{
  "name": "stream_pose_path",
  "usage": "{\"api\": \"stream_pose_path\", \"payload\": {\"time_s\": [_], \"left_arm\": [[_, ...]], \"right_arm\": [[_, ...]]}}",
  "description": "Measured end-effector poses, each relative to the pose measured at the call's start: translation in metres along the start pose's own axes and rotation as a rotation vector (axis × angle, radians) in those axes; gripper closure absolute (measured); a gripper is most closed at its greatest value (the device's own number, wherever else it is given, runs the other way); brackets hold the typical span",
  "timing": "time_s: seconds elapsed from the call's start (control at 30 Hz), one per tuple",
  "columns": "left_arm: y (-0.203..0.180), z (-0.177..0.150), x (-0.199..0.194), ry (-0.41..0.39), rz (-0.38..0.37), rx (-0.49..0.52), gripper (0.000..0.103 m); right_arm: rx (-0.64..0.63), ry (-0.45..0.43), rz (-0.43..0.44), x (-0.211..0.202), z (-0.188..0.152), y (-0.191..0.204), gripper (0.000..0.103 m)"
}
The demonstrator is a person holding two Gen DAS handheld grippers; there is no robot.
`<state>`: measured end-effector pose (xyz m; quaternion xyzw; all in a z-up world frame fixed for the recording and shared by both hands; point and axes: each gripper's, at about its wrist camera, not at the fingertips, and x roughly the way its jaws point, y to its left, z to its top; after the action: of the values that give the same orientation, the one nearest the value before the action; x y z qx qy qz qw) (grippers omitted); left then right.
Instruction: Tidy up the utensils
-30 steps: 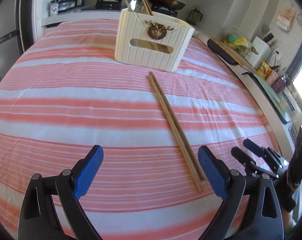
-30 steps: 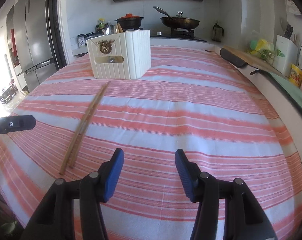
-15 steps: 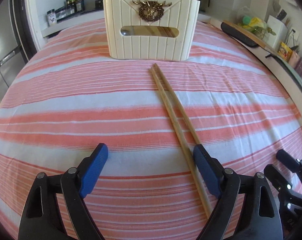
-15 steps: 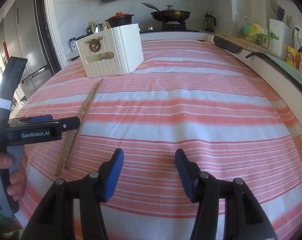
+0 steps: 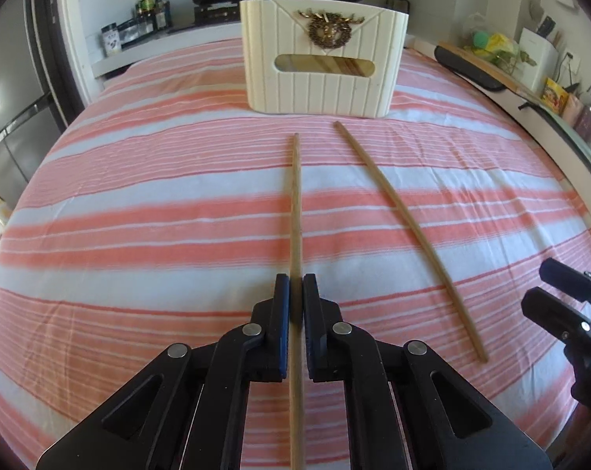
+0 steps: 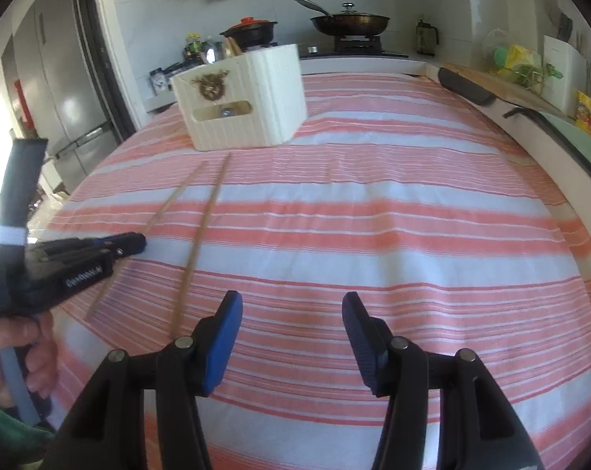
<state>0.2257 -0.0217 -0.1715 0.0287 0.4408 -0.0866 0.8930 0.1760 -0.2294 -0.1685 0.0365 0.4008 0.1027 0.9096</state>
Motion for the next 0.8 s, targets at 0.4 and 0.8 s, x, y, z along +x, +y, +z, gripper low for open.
{"api": "stream_pose_path", "payload": {"time_s": [0.4,0.8], "left_arm": [[0.035,-0.028,-0.022,-0.007,0.010,-0.048,0.098],[0.054,-0.058,-0.048,-0.006,-0.065,-0.085,0.091]], "right_arm": [[-0.176,0.075,-0.041,0.050,0.012,0.063,0.096],[-0.052,0.111,-0.136,-0.026,-0.044,0.020,0.096]]}}
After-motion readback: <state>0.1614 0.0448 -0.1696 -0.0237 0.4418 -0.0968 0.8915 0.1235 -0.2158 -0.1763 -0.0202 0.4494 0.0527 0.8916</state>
